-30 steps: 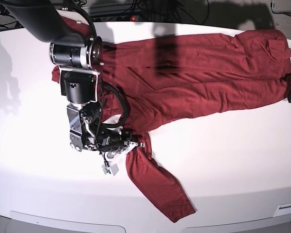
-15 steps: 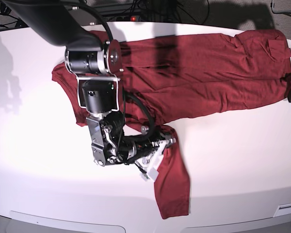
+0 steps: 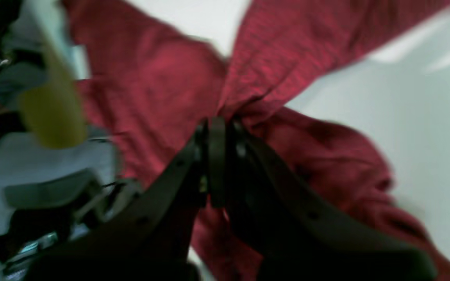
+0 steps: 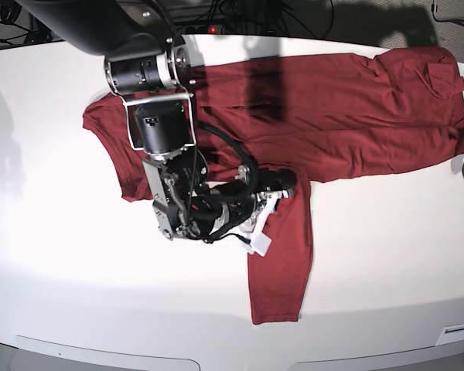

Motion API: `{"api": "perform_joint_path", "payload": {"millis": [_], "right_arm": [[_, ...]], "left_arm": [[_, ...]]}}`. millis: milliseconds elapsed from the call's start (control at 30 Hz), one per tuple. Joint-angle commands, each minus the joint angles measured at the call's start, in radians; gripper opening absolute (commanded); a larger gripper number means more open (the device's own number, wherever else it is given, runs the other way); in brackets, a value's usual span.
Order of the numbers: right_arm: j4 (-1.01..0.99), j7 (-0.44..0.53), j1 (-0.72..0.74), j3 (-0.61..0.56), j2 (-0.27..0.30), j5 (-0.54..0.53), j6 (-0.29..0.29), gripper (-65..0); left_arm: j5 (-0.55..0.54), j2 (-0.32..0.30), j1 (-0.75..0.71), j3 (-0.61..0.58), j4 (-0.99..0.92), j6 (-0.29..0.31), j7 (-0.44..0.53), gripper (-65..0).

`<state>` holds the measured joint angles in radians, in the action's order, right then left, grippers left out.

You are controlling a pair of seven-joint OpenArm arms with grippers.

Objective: Fold the T-shirt properly

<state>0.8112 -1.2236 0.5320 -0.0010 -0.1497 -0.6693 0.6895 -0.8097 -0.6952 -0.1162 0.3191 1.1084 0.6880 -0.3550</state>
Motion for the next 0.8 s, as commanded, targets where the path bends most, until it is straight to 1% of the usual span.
{"api": "perform_joint_path", "payload": {"millis": [0, 100, 200, 267, 333, 567, 767], "right_arm": [[0.037, -0.020, 0.035, -0.002, -0.007, -0.063, 0.009, -65.0], [0.071, -0.072, 0.035, -0.002, -0.007, -0.182, 0.009, -65.0], [0.079, -0.143, 0.035, -0.002, -0.007, -0.304, 0.009, -65.0], [0.079, -0.171, 0.030, -0.007, -0.007, -0.364, 0.009, -65.0], [0.080, -0.173, 0.016, -0.025, -0.007, -0.384, 0.009, -65.0], [0.080, -0.172, -0.043, -0.139, -0.007, -0.383, 0.009, -65.0], [0.080, -0.173, -0.070, -0.158, -0.007, -0.382, 0.009, -65.0]], "left_arm": [[-0.034, -0.028, 0.018, 0.010, 0.036, 0.010, 0.024, -34.3], [-0.036, -0.028, 0.019, 0.010, 0.090, 0.010, 0.022, -34.3], [-0.037, -0.028, 0.019, 0.010, 0.124, 0.010, 0.007, -34.3], [-0.037, -0.028, 0.019, 0.009, 0.130, 0.010, 0.008, -34.3], [-0.037, -0.028, 0.019, 0.009, 0.130, 0.010, 0.007, -34.3], [-0.036, -0.028, 0.019, 0.009, 0.130, 0.010, -0.015, -34.3], [-0.037, -0.028, 0.019, 0.009, 0.130, 0.010, -0.041, -34.3]]}}
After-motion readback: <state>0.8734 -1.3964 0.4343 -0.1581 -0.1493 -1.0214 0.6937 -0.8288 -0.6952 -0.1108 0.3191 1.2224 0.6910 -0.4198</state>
